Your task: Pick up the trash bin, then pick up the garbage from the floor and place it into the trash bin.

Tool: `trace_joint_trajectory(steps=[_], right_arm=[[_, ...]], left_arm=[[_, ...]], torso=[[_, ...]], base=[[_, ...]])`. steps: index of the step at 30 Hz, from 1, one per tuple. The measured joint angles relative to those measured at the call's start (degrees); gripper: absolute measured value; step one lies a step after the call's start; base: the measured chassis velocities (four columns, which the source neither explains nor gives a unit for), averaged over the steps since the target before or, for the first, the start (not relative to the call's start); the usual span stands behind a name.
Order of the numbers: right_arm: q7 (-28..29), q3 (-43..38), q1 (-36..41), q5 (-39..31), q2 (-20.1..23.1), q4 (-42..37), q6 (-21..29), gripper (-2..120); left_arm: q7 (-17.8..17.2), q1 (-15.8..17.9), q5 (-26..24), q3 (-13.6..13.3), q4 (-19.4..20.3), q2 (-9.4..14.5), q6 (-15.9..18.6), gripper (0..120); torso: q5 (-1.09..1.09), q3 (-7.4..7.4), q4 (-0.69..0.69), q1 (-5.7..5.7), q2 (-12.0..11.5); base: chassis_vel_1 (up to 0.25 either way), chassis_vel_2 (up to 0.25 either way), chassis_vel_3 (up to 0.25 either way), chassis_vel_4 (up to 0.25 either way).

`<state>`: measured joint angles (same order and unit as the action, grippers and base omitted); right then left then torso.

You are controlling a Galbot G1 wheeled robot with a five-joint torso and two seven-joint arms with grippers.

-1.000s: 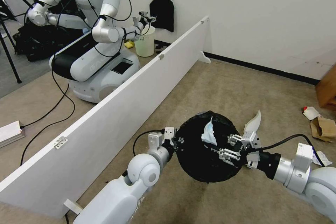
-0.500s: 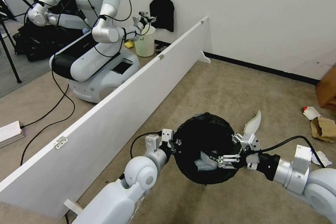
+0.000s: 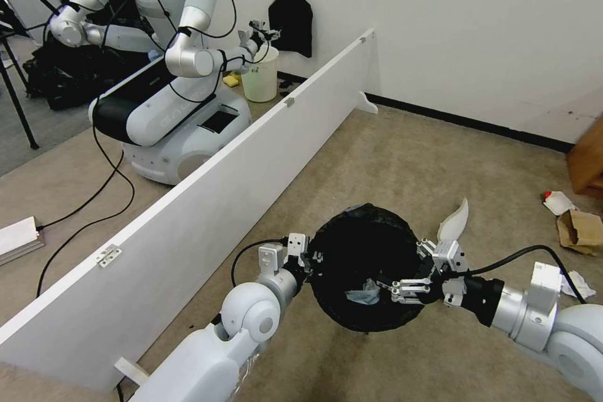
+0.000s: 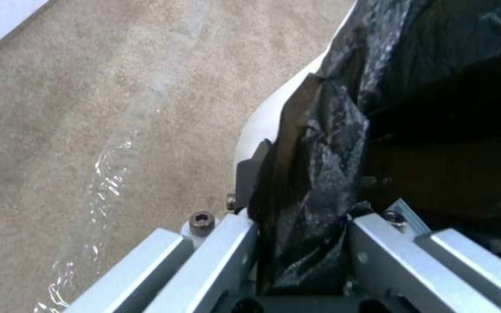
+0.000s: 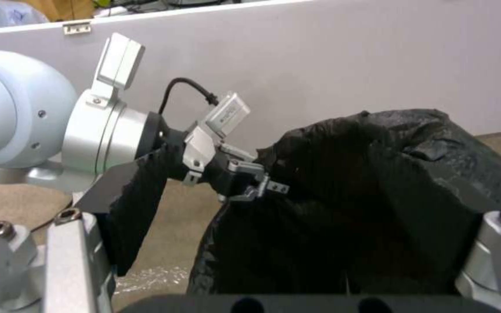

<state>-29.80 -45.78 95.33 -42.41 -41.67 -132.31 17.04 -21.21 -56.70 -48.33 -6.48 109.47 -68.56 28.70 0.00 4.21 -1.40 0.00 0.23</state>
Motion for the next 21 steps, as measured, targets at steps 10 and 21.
trace_joint_trajectory(steps=[10,21], right_arm=[[-0.09,-1.75,0.09,-0.44,-1.20,-0.62,-0.46,88],[-0.40,-5.09,0.96,-0.82,-4.00,-1.26,-0.82,88]], left_arm=[[-0.28,-1.86,0.49,1.13,-0.01,0.16,0.00,0],[-0.04,-3.35,1.35,2.89,0.06,0.75,-0.16,0]], torso=[[0.00,0.00,0.00,0.00,0.00],[0.00,0.00,0.00,0.00,0.00]], base=[[0.000,0.000,0.000,0.000],[0.000,0.000,0.000,0.000]])
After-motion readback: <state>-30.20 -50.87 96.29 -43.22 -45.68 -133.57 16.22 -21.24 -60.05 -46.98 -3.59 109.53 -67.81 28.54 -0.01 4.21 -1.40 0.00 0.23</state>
